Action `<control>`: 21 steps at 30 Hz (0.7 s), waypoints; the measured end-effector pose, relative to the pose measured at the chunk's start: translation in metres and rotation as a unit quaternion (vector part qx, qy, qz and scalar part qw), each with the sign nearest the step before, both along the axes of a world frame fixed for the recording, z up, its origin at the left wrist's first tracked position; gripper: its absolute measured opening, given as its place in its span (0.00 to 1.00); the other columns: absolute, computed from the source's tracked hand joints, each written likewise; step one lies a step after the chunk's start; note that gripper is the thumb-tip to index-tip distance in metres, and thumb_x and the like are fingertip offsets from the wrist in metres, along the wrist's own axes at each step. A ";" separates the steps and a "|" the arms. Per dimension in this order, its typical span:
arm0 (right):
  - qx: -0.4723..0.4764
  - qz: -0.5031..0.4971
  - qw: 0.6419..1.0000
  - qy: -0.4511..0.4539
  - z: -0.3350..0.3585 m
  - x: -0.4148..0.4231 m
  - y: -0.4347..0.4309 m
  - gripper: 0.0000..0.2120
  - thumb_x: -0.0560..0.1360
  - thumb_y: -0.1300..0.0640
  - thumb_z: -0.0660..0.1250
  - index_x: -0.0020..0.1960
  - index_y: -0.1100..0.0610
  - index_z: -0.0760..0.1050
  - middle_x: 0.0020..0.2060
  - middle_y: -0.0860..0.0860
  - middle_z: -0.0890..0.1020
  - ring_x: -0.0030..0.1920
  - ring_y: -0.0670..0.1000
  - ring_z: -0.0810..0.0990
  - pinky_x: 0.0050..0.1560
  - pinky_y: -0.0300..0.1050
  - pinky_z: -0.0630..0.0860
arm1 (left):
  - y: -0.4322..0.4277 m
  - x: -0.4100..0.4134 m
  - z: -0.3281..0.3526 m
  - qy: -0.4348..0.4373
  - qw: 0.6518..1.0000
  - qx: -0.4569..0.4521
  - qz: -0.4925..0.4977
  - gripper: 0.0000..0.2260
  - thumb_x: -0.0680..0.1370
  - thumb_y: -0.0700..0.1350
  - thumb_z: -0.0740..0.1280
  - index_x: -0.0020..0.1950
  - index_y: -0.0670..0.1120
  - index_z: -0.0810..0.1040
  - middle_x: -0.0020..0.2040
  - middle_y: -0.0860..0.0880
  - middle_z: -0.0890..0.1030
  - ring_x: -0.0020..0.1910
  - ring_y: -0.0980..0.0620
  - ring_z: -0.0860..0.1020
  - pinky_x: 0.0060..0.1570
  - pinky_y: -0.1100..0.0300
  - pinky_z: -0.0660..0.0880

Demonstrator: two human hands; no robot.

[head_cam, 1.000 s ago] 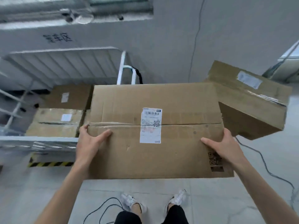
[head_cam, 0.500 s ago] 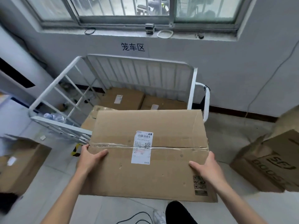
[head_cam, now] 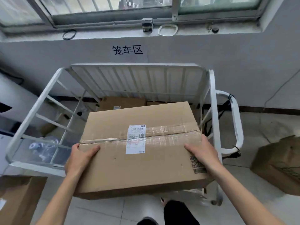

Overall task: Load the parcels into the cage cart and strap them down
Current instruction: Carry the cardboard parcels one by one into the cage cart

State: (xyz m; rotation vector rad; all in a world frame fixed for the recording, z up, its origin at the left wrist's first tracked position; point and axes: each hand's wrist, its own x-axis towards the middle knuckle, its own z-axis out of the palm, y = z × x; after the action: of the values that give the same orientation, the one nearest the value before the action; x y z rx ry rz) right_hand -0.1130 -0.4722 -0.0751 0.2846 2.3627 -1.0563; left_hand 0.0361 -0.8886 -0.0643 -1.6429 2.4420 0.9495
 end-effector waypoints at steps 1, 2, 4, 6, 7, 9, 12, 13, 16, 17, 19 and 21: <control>0.001 -0.010 1.000 -0.009 -0.005 -0.012 -0.010 0.27 0.70 0.40 0.72 0.64 0.48 0.69 0.56 0.48 0.81 0.56 0.56 0.80 0.56 0.54 0.76 | -0.013 -0.019 -0.004 -0.013 1.000 0.000 -0.011 0.45 0.58 0.75 0.68 0.70 0.54 0.67 0.66 0.45 0.79 0.65 0.37 0.76 0.62 0.45 0.70; 0.000 -0.020 1.000 -0.017 -0.010 -0.022 -0.019 0.27 0.69 0.40 0.72 0.63 0.48 0.69 0.55 0.47 0.81 0.54 0.55 0.79 0.54 0.53 0.76 | -0.025 -0.037 -0.010 -0.028 0.999 -0.001 -0.022 0.45 0.59 0.75 0.68 0.70 0.54 0.66 0.67 0.44 0.78 0.65 0.37 0.75 0.63 0.44 0.70; 0.001 -0.039 0.999 -0.034 -0.022 -0.038 -0.032 0.25 0.70 0.41 0.73 0.61 0.48 0.69 0.53 0.46 0.81 0.52 0.54 0.79 0.54 0.53 0.77 | -0.045 -0.069 -0.023 -0.057 0.997 -0.003 -0.045 0.45 0.61 0.75 0.68 0.71 0.54 0.64 0.67 0.44 0.77 0.65 0.35 0.75 0.64 0.42 0.71; 0.007 -0.054 0.997 -0.050 -0.038 -0.046 -0.041 0.25 0.71 0.43 0.74 0.62 0.49 0.68 0.53 0.46 0.81 0.53 0.54 0.80 0.54 0.53 0.77 | -0.058 -0.093 -0.043 -0.060 0.997 0.009 -0.053 0.45 0.59 0.75 0.69 0.70 0.55 0.64 0.67 0.44 0.78 0.65 0.36 0.76 0.63 0.41 0.71; 0.010 -0.063 0.996 -0.058 -0.048 -0.049 -0.046 0.26 0.72 0.44 0.74 0.64 0.50 0.68 0.55 0.47 0.81 0.55 0.54 0.80 0.54 0.53 0.77 | -0.061 -0.104 -0.055 -0.049 0.997 0.022 -0.054 0.46 0.58 0.75 0.71 0.70 0.55 0.63 0.67 0.44 0.78 0.64 0.36 0.76 0.62 0.42 0.72; 0.011 -0.096 0.993 -0.069 -0.071 -0.054 -0.052 0.27 0.71 0.46 0.75 0.65 0.50 0.68 0.56 0.47 0.81 0.56 0.54 0.80 0.57 0.54 0.77 | -0.064 -0.126 -0.087 -0.027 0.996 0.063 -0.057 0.50 0.54 0.73 0.73 0.70 0.52 0.64 0.65 0.43 0.79 0.62 0.39 0.78 0.61 0.43 0.74; 0.014 -0.146 0.986 -0.075 -0.112 -0.069 -0.055 0.27 0.70 0.49 0.77 0.64 0.49 0.68 0.58 0.48 0.81 0.57 0.54 0.80 0.60 0.56 0.77 | -0.066 -0.158 -0.142 -0.025 0.989 0.129 -0.062 0.52 0.53 0.71 0.75 0.71 0.50 0.64 0.64 0.43 0.78 0.60 0.41 0.78 0.62 0.42 0.74; 0.017 -0.158 0.984 -0.077 -0.127 -0.077 -0.055 0.27 0.70 0.49 0.77 0.65 0.49 0.69 0.58 0.48 0.81 0.57 0.54 0.80 0.60 0.57 0.77 | -0.066 -0.171 -0.161 -0.028 0.987 0.140 -0.068 0.52 0.54 0.71 0.75 0.72 0.50 0.63 0.64 0.43 0.79 0.59 0.42 0.78 0.62 0.43 0.75; 0.031 -0.178 0.980 -0.081 -0.172 -0.111 -0.053 0.28 0.71 0.50 0.77 0.67 0.49 0.69 0.59 0.49 0.82 0.59 0.54 0.80 0.62 0.58 0.76 | -0.071 -0.216 -0.213 -0.031 0.984 0.143 -0.098 0.49 0.56 0.70 0.76 0.71 0.52 0.65 0.62 0.46 0.80 0.55 0.46 0.79 0.57 0.47 0.76; 0.032 -0.182 0.980 -0.080 -0.188 -0.125 -0.052 0.28 0.71 0.50 0.77 0.67 0.50 0.69 0.59 0.49 0.81 0.60 0.55 0.80 0.62 0.58 0.76 | -0.072 -0.234 -0.228 -0.032 0.983 0.144 -0.110 0.48 0.56 0.70 0.76 0.71 0.52 0.65 0.60 0.47 0.81 0.54 0.47 0.81 0.56 0.48 0.76; 0.032 -0.186 0.979 -0.075 -0.220 -0.157 -0.050 0.28 0.72 0.51 0.77 0.67 0.51 0.69 0.60 0.50 0.81 0.61 0.55 0.79 0.62 0.55 0.75 | -0.075 -0.275 -0.258 -0.018 0.979 0.153 -0.135 0.48 0.56 0.69 0.76 0.71 0.52 0.66 0.57 0.51 0.81 0.48 0.56 0.81 0.51 0.52 0.77; 0.032 -0.189 0.980 -0.057 -0.251 -0.193 -0.047 0.27 0.72 0.52 0.77 0.67 0.53 0.70 0.60 0.51 0.81 0.60 0.54 0.79 0.59 0.50 0.74 | -0.076 -0.319 -0.286 -0.003 0.975 0.153 -0.160 0.47 0.58 0.68 0.75 0.72 0.51 0.66 0.57 0.52 0.81 0.48 0.56 0.80 0.54 0.52 0.76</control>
State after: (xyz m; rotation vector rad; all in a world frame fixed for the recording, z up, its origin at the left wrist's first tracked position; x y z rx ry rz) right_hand -0.3062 -0.5192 -0.3260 0.8218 2.2939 -1.0965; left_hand -0.2828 -0.9642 -0.3504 -1.1129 2.3122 1.1866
